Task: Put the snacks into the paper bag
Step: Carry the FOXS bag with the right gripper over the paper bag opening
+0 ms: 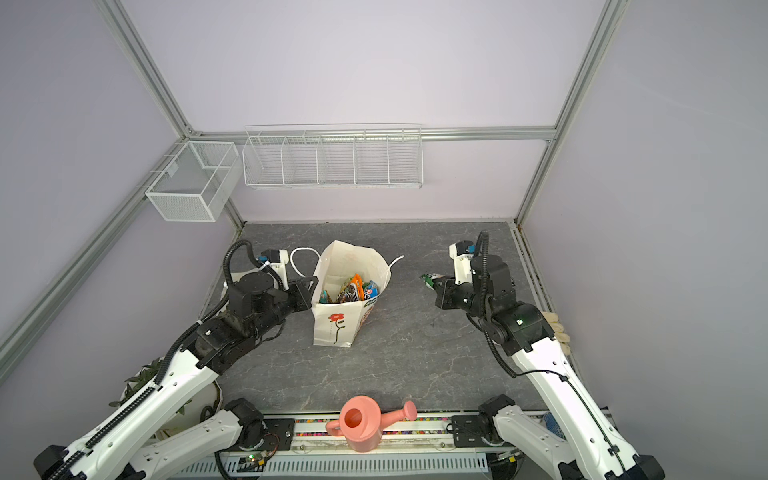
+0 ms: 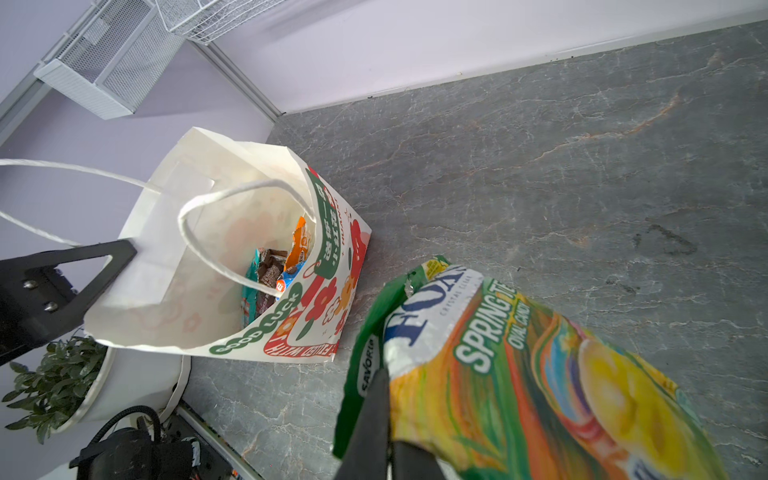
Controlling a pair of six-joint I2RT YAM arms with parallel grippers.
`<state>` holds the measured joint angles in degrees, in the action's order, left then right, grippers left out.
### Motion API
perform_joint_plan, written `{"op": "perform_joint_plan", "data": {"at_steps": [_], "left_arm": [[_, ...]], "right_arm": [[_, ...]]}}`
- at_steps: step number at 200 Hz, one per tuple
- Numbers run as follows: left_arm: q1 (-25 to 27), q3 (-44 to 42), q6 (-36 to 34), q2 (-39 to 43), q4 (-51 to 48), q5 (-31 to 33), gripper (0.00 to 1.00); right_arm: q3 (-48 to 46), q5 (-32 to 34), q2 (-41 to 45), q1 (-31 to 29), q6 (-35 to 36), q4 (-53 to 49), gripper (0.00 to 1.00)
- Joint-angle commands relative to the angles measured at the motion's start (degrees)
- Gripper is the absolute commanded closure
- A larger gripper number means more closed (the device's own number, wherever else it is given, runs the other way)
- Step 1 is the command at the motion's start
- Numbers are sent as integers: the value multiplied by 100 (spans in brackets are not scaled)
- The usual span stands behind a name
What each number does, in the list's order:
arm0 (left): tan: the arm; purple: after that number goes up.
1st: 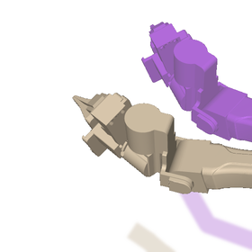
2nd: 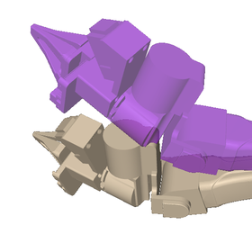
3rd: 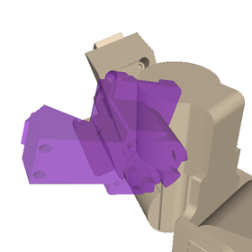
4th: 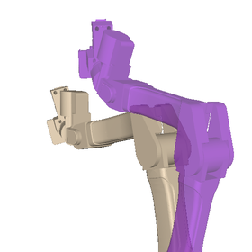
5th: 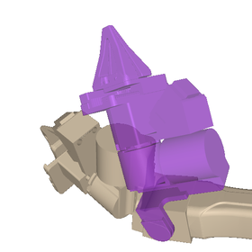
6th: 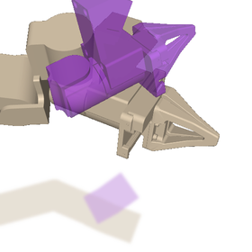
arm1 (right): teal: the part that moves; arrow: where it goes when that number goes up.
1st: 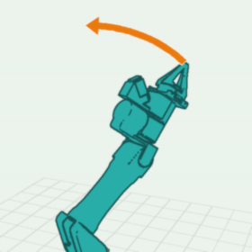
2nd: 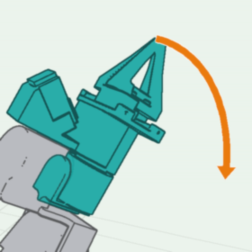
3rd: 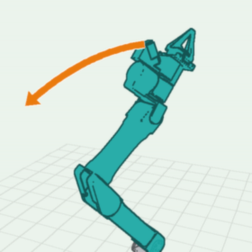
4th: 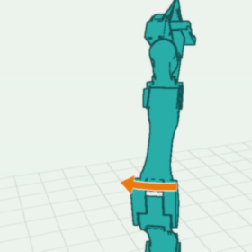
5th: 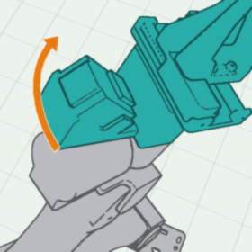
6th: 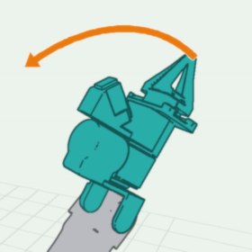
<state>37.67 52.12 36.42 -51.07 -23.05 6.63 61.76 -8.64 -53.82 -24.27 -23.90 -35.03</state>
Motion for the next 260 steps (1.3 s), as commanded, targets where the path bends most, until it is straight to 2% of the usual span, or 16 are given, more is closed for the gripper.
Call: {"op": "perform_joint_plan", "data": {"at_steps": [1,146,260], "left_arm": [[-57,-47,-38,235,121,166,100],[-435,-389,-96,593,-57,-275,100],[-567,-487,-83,694,-81,-277,100]], "right_arm": [[243,-236,70,-83,201,153,93],[780,-1052,267,-584,289,491,93],[1505,-1761,-281,-1436,377,980,93]]}}
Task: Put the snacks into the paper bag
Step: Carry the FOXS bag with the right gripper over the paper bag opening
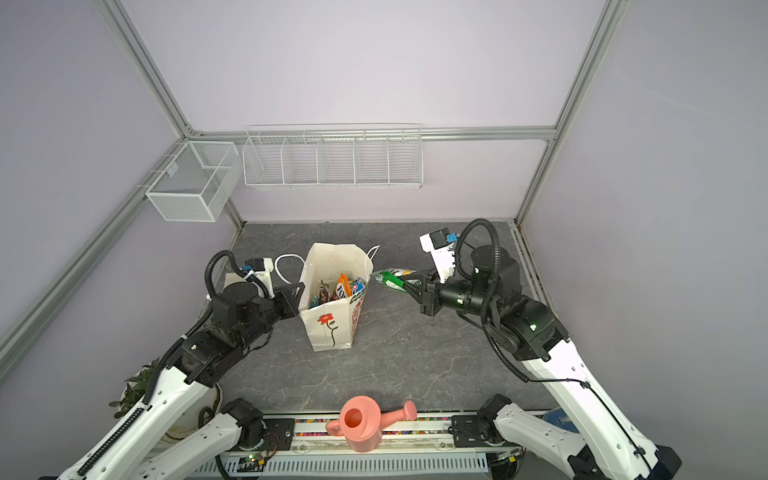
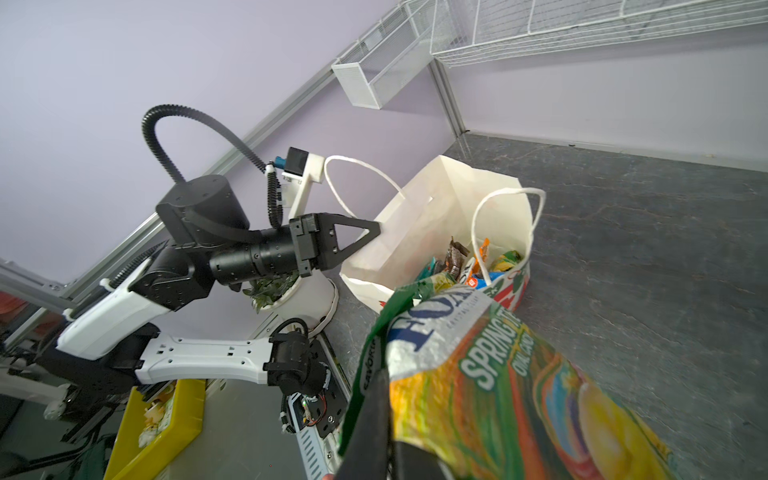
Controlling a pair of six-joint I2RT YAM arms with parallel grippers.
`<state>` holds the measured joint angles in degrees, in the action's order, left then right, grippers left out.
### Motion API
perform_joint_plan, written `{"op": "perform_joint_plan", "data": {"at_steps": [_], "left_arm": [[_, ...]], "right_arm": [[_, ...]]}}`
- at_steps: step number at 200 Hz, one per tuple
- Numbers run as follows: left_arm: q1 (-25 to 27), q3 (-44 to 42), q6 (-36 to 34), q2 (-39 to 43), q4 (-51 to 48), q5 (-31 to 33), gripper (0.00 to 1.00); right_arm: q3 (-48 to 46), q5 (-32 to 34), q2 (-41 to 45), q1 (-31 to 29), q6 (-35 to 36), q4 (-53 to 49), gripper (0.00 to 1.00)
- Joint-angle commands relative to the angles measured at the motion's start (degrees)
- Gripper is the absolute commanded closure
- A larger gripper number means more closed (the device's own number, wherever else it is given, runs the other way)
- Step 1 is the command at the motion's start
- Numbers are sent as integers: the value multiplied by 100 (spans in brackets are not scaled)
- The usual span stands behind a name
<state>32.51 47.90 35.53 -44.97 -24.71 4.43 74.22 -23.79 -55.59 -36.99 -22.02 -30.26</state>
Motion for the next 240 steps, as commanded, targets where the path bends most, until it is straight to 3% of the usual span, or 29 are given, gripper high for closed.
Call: {"op": "perform_joint_plan", "data": {"at_steps": [1,142,240], "left_arm": [[-52,-68,7,85,87,-61,100],[-96,-153,131,144,70,155,100],[-105,-211,187,141,157,83,100]], "right_arm": [[268,-248,-116,-175,189,508,93],[1238,-543,-1259,-1110,187,1075,93],[1785,-528,-2025,-1332,32,1435,93]]}}
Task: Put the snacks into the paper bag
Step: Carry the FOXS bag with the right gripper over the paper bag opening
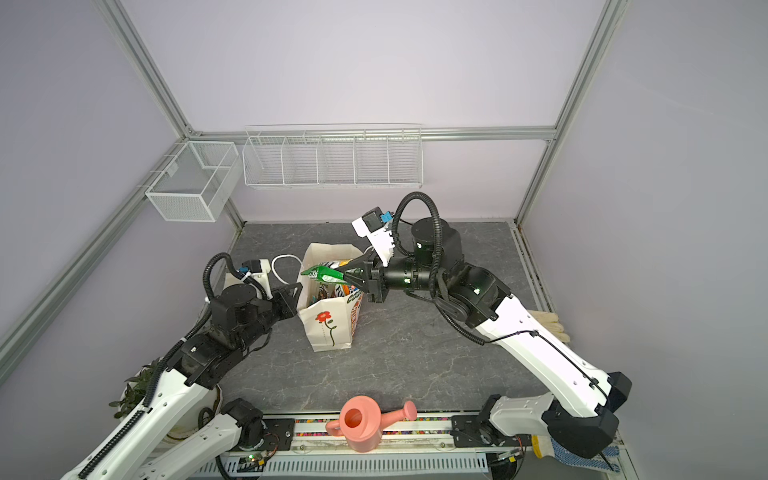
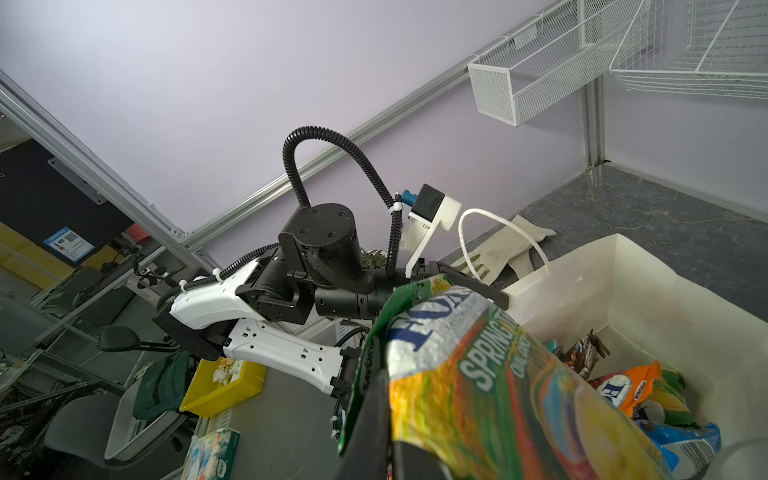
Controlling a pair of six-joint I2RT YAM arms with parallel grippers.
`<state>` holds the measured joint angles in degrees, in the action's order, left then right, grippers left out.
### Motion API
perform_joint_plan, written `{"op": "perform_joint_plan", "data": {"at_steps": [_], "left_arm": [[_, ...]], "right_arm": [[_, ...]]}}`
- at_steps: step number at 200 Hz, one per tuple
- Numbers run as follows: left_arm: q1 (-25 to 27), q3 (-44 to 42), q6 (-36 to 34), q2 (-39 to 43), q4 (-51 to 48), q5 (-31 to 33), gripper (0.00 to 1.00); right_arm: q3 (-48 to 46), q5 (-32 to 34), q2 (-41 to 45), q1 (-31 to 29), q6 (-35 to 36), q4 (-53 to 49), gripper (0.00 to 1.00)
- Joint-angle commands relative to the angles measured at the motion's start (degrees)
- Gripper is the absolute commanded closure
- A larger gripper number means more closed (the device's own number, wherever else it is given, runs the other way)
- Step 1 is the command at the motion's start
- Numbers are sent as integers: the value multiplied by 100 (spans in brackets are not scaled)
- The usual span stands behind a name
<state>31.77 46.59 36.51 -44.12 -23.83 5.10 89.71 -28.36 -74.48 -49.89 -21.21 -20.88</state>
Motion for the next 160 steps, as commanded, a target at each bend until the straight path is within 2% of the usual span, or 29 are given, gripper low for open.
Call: {"op": "perform_joint_plan", "data": {"at_steps": [1,51,160], "left_arm": [[-30,-80,87,59,71,16,100],[-30,-80,124,224,90,-15,100],[-30,-137,164,316,116,-59,100]], "right_arm": [[247,-72,-146,-40,-49,497,93],[426,-14,-532,-39,-121,590,93],[669,425,-1238,-38,-121,92,93]]}}
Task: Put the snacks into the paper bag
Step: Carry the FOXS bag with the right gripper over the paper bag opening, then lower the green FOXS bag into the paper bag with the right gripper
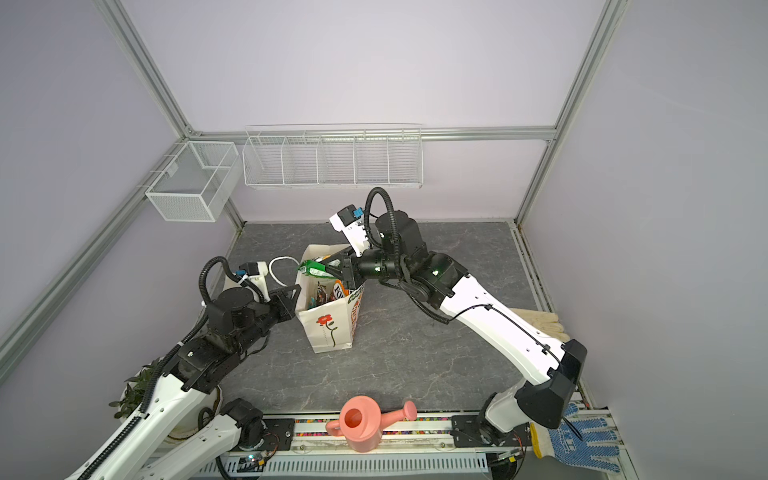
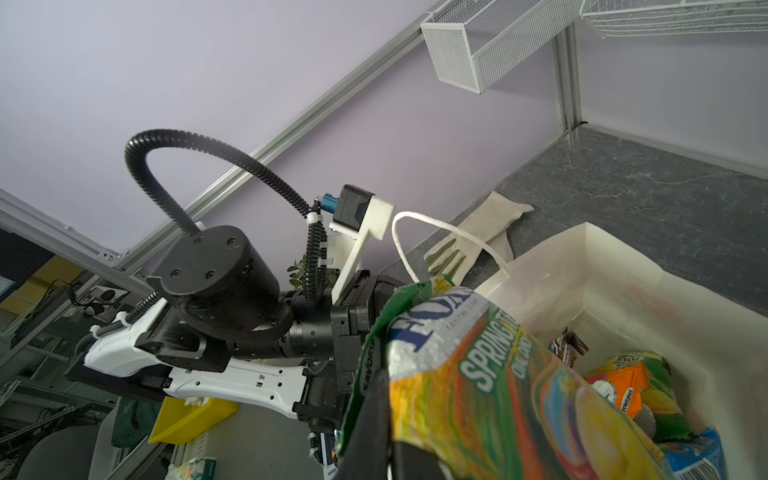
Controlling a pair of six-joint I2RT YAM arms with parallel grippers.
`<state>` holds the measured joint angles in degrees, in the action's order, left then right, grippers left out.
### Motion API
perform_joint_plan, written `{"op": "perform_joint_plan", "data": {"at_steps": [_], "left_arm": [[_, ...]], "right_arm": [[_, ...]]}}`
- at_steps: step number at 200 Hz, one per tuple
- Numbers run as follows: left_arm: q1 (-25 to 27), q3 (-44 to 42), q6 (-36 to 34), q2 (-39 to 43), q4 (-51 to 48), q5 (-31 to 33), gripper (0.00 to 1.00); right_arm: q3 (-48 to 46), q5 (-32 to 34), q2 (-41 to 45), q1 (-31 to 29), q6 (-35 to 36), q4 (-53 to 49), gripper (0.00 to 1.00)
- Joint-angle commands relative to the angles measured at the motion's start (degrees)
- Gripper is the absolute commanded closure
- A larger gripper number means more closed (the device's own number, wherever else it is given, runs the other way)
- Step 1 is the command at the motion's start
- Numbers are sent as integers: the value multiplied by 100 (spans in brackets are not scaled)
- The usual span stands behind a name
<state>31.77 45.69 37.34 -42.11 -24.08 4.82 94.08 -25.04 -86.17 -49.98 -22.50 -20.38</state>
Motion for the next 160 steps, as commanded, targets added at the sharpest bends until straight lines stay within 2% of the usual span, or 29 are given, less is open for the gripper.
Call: {"op": "perform_joint_plan", "data": {"at_steps": [1,95,160], "left_arm": [[-30,-49,81,119,140,-32,100],[-30,-48,109,155,184,-106,100],[-30,-46,124,152,188,-126,100]], "right_arm": [[232,94,-72,-30,9,38,93],[359,322,-272,-48,58,-379,93],[774,846,-544,-274,445,-1093,93]]}}
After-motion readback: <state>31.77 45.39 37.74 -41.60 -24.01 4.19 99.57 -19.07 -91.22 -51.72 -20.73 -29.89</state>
